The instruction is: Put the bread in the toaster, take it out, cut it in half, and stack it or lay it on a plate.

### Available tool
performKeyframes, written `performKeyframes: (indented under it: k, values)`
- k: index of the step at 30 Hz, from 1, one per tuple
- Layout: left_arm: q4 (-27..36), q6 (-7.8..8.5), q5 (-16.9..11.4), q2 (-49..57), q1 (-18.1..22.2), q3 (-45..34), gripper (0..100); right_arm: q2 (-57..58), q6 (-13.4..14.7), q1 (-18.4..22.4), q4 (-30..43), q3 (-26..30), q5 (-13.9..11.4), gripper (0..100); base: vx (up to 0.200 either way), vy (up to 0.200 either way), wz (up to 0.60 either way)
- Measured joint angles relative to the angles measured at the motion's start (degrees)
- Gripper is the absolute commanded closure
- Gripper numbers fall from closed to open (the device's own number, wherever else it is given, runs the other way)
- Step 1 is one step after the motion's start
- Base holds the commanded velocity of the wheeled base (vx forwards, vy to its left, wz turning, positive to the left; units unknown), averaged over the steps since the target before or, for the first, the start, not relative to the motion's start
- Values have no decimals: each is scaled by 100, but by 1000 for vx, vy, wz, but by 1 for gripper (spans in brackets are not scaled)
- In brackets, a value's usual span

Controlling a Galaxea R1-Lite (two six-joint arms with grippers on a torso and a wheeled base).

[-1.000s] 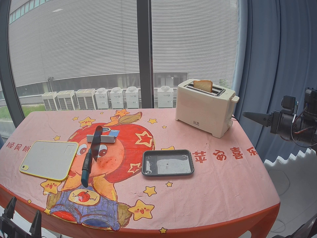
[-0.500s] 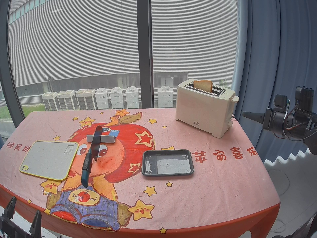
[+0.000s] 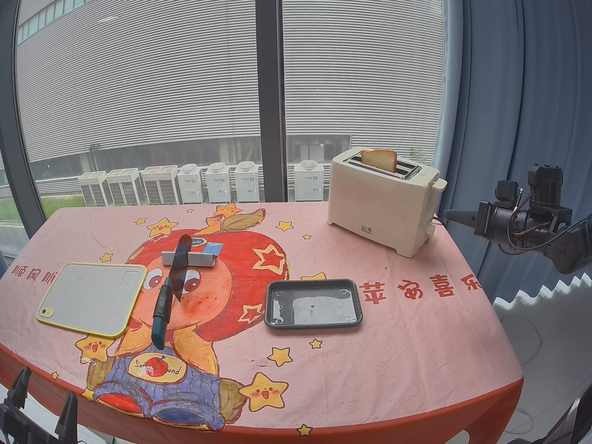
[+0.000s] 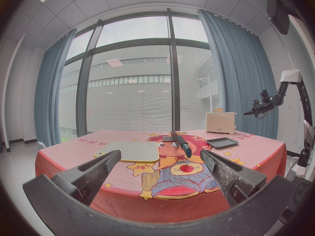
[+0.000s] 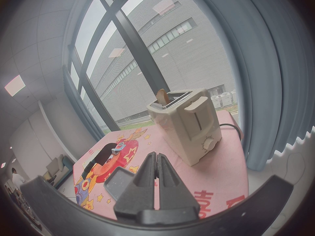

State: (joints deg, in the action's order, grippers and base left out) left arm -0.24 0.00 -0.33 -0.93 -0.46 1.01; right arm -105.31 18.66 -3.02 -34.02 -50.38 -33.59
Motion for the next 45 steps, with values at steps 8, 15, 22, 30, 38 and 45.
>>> performKeyframes:
  k: [8,15,22,30,38,45]
  values:
    - [0,0,0,0,2,0,0,-277,46,160,-541,41,-55,100,0,0,0]
    - [0,0,4,0,0,0,0,-380,187,168,-561,-5,-60,100,0,0,0]
    - [0,0,17,0,2,0,0,-522,273,171,-561,-184,-57,100,0,0,0]
    - [0,0,23,0,2,0,0,-612,352,195,-558,-226,-55,100,0,0,0]
    - [0,0,23,0,0,0,0,-784,449,250,-1059,-247,-29,100,0,0,0]
    - [0,0,26,0,2,0,0,-783,941,245,-1612,-258,-2,100,0,0,0]
